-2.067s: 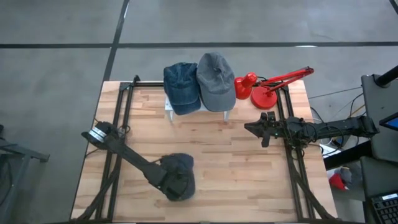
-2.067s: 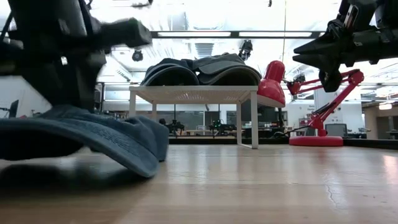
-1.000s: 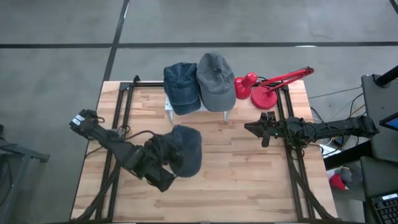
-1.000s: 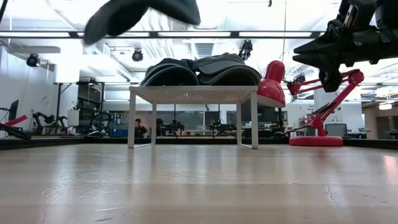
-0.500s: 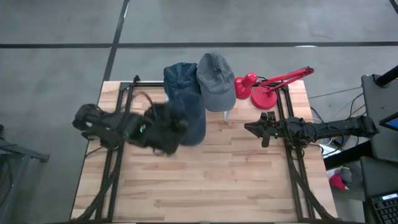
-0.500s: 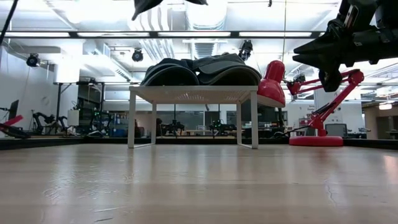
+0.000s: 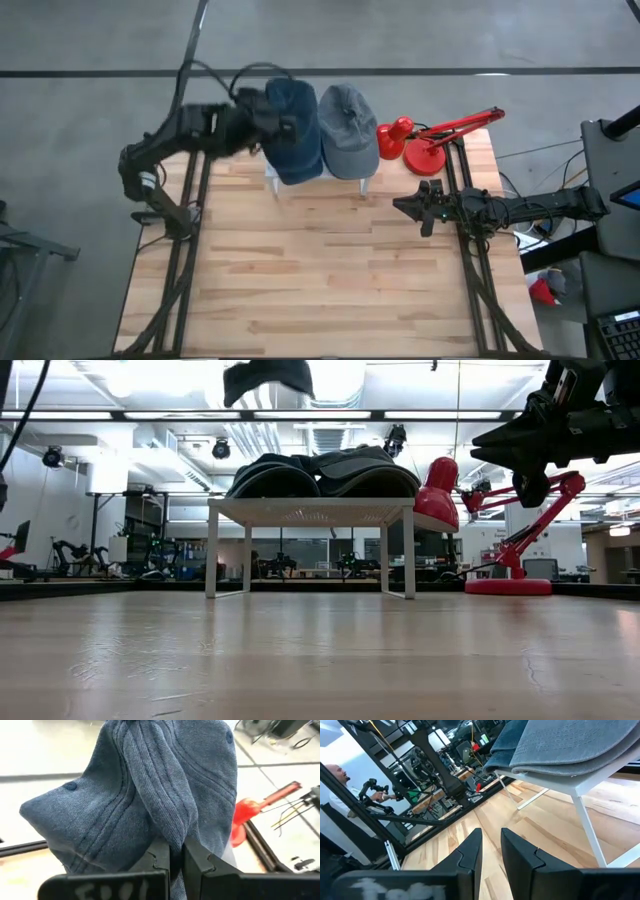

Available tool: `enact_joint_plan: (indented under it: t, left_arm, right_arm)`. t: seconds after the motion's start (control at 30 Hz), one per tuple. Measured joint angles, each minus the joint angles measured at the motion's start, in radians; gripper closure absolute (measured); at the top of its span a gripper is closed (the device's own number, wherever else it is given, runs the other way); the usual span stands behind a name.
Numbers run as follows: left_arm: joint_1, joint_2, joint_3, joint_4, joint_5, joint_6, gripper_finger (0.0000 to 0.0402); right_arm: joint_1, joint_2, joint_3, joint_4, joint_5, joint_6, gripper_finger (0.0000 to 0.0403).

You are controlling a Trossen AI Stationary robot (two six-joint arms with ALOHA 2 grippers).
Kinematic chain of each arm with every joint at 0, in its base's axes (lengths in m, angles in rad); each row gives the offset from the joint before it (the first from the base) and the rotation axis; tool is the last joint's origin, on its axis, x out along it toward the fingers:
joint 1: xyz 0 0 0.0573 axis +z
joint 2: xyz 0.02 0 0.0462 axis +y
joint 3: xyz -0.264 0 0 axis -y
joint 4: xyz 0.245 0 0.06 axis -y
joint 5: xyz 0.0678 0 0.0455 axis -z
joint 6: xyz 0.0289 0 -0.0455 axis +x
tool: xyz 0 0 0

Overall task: Pick & Place hat
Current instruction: Stack the blue cap on top of the other blue cap on the shelf

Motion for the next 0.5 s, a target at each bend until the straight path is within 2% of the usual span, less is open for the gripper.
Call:
enact_joint_plan:
  t: [0.23,0.5]
  left_arm:
    - [0.217,0.000,-0.028,0.007,0.249,0.063,0.0386]
    - [0.309,0.007,-0.052,0.054,0.371,0.095,0.0386]
  right_arm:
    - [0.000,0.000,0.000,0.000,0.000,-0.003,0.0335]
    - [0.000,0.000,0.000,0.000,0.000,-0.035,0.0335]
